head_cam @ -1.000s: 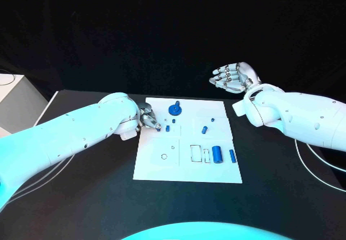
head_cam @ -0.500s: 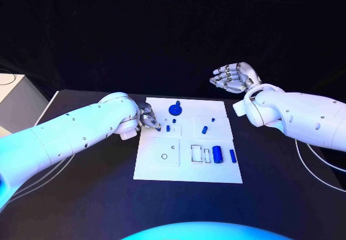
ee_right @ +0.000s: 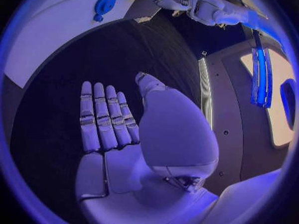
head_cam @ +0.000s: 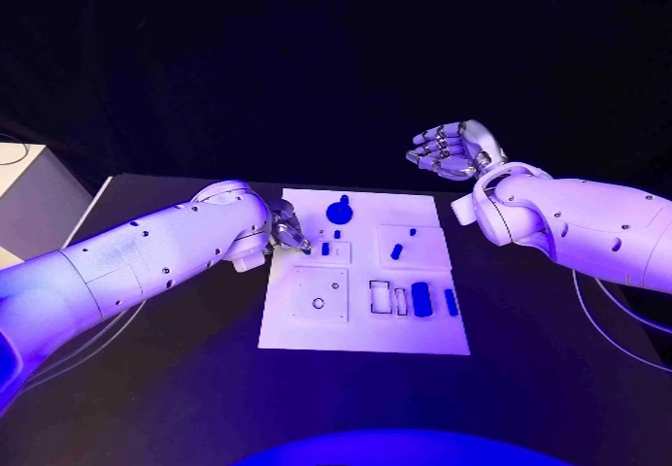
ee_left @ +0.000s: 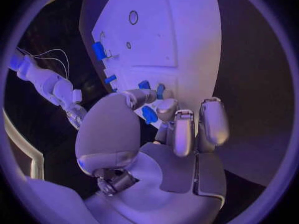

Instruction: Assemble the parts on the task board

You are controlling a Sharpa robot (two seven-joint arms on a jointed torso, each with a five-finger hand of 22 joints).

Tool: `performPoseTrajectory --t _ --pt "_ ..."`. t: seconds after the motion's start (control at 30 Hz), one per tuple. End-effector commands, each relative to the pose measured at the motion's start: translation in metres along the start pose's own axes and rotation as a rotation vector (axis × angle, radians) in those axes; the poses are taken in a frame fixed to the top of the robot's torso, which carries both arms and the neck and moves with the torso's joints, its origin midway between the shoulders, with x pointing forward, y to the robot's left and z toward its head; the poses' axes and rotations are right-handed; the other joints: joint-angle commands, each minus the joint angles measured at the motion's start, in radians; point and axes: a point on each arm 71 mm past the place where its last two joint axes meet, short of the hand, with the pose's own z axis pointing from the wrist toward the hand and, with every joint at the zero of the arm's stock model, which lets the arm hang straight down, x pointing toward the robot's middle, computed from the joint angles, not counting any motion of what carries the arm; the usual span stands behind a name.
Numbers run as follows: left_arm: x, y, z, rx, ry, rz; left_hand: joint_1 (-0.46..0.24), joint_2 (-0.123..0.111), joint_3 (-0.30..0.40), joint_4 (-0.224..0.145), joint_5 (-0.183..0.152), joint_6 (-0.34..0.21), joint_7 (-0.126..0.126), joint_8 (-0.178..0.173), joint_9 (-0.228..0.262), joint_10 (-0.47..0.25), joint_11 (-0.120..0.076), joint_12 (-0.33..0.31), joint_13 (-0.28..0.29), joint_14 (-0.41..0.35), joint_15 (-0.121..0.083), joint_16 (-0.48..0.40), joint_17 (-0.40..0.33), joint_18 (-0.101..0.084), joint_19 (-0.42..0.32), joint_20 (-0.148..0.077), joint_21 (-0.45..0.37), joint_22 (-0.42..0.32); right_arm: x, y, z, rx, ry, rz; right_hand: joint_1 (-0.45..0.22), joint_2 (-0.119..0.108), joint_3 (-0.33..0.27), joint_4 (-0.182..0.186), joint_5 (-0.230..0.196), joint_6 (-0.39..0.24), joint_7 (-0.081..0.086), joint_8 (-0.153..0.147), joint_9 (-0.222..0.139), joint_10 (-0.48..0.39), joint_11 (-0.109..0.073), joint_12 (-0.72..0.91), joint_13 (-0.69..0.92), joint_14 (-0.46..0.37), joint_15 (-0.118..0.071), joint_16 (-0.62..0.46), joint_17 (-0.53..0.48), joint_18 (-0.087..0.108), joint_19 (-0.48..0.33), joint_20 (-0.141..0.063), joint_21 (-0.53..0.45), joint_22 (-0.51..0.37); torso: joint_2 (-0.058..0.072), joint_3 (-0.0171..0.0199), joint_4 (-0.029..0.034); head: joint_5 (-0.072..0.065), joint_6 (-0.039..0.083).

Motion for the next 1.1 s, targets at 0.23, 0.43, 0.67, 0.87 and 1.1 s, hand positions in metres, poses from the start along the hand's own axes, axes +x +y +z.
performPoseTrajectory --t 0.23,0.43,0.67,0.87,1.1 --pt "0.0023 -0.0032 0.0006 0.008 0.006 0.034 0.005 0.007 0.162 -0.17 0.005 0.009 -0.003 0.002 0.001 0.003 -0.001 0.001 -0.001 0.096 -0.005 0.005 0.227 -0.016 0.0 0.0 0.002 0.001 0.002 0.0016 -0.0002 -0.016 0.016 0.004 0.0 0.011 -0.006 -0.002 0.004 0.007 0.03 -0.007 -0.001 0.0 0.002 -0.006 -0.001 -0.006 0.0 -0.004 -0.001 0.007 -0.007 -0.001 0.0 -0.001 -0.001 0.0002 0.0007 -0.002 -0.003" --pt "0.0035 -0.0045 0.0012 0.008 0.011 0.038 0.005 0.007 0.162 -0.17 0.005 0.009 -0.003 0.002 0.001 0.003 -0.001 0.001 -0.001 0.096 -0.005 0.005 0.227 -0.016 0.0 0.0 0.002 0.001 0.0022 0.0017 -0.0003 -0.015 0.017 0.005 0.0 0.011 -0.006 -0.002 0.004 0.007 0.03 -0.007 -0.001 0.0 0.002 -0.006 -0.001 -0.006 0.0 -0.004 -0.001 0.007 -0.007 -0.001 0.0 -0.001 0.0 0.0004 0.0004 -0.002 -0.003" --pt "0.0051 -0.0068 0.0022 0.011 0.019 0.031 0.004 0.006 0.161 -0.17 0.004 0.01 -0.002 0.002 0.001 0.005 0.0 0.003 0.001 0.096 -0.005 0.005 0.228 -0.016 -0.001 0.0 0.002 0.001 0.0025 0.0018 -0.0003 -0.015 0.018 0.005 0.0 0.011 -0.006 -0.002 0.004 0.007 0.03 -0.007 -0.001 0.0 0.002 -0.006 -0.001 -0.006 0.0 -0.004 -0.001 0.007 -0.007 -0.001 0.0 -0.001 0.0 0.0008 -0.0002 -0.002 -0.003" --pt "0.0075 -0.0095 0.0036 0.018 0.023 0.029 -0.014 -0.004 0.148 -0.156 0.002 0.014 -0.005 0.003 0.003 0.01 -0.001 0.006 0.005 0.096 -0.004 0.005 0.229 -0.016 -0.002 0.002 0.001 0.001 0.0026 0.0019 -0.0003 -0.015 0.018 0.006 0.0 0.011 -0.007 -0.002 0.004 0.007 0.03 -0.008 -0.001 0.0 0.002 -0.006 -0.001 -0.005 0.0 -0.004 -0.003 0.007 -0.007 -0.001 0.001 -0.001 0.0 0.0001 0.0001 -0.004 -0.003" --pt "0.0101 -0.0088 0.0057 0.014 0.026 0.029 -0.02 -0.006 0.141 -0.15 0.002 0.015 -0.008 0.004 0.004 0.014 -0.003 0.009 0.009 0.096 -0.005 0.005 0.229 -0.017 -0.001 0.002 0.002 0.003 0.0026 0.0019 -0.0004 -0.015 0.019 0.007 0.0 0.012 -0.007 -0.001 0.004 0.008 0.03 -0.008 -0.001 0.0 0.002 -0.006 -0.001 -0.005 0.0 -0.004 -0.003 0.007 -0.007 -0.001 0.001 -0.001 0.0 0.0003 -0.0002 -0.006 -0.005"
